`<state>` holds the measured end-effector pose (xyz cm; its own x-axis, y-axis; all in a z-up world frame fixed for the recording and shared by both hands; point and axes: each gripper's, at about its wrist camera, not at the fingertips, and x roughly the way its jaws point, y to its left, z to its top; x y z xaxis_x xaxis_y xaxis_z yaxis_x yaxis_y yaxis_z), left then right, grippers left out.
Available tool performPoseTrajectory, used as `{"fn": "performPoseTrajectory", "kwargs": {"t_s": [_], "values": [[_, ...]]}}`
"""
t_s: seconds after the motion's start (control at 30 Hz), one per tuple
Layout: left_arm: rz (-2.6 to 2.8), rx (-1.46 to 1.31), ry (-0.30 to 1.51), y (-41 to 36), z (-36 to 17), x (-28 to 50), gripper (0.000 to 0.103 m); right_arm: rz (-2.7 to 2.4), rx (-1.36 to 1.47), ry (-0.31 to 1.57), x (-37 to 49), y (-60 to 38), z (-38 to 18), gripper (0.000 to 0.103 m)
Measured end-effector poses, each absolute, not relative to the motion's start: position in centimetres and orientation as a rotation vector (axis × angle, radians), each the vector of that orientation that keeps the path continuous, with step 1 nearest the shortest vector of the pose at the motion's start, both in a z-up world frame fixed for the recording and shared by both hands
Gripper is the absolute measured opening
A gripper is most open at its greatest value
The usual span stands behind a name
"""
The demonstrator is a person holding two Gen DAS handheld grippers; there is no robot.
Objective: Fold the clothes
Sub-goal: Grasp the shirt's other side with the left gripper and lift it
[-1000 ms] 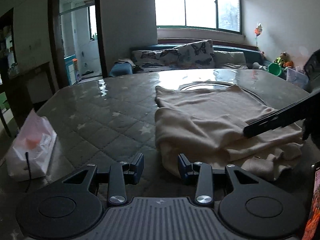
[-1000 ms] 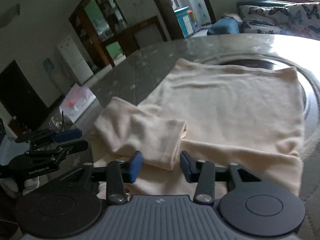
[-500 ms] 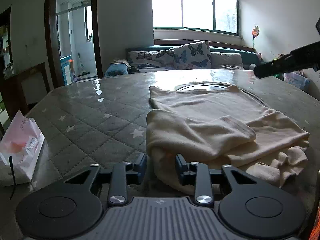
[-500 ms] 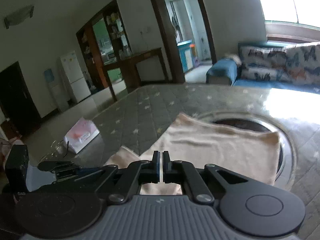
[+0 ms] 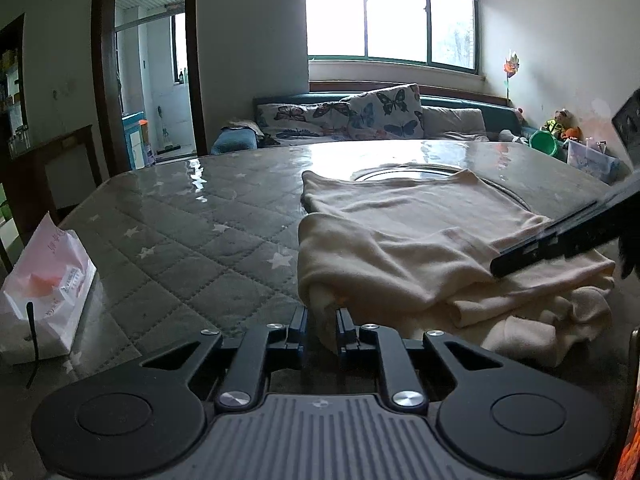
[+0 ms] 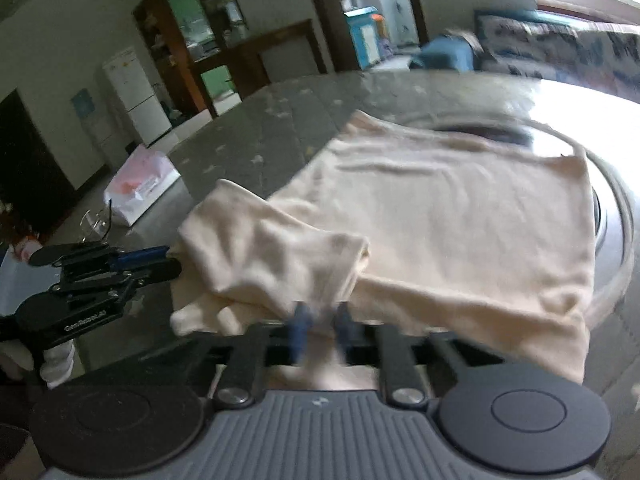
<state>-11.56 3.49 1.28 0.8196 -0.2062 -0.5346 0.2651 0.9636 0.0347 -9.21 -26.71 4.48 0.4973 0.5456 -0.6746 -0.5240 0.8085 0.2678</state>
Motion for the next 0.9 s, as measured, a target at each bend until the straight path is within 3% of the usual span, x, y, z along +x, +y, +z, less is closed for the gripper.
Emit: {"fn": "performPoseTrajectory", "kwargs": {"t_s": [0.27,0.43,0.6,0.9], "values": [[-0.253,0.108,0.561,3.3,1.0,-11.3,0.018,0.657,-0.043,0.53,-10.1,-26.4,12.5,0.002],[-0.266,0.109,0.546,2.9,1.3,-11.4,0.03,0.643,-0.115,0.383,-10.6,-26.0,16.8,0.002],[-0.303,0.119,0.517,2.0,1.7,-11.6,0.038,0.632,-0.158,0.338,-10.8,-25.5,18.6,0.002],[-0.365,0.239,0.423,-1.8,2.0,-12.2,0.038,0.632,-0.178,0.328,-10.9,-24.7,18.8,0.002]]}}
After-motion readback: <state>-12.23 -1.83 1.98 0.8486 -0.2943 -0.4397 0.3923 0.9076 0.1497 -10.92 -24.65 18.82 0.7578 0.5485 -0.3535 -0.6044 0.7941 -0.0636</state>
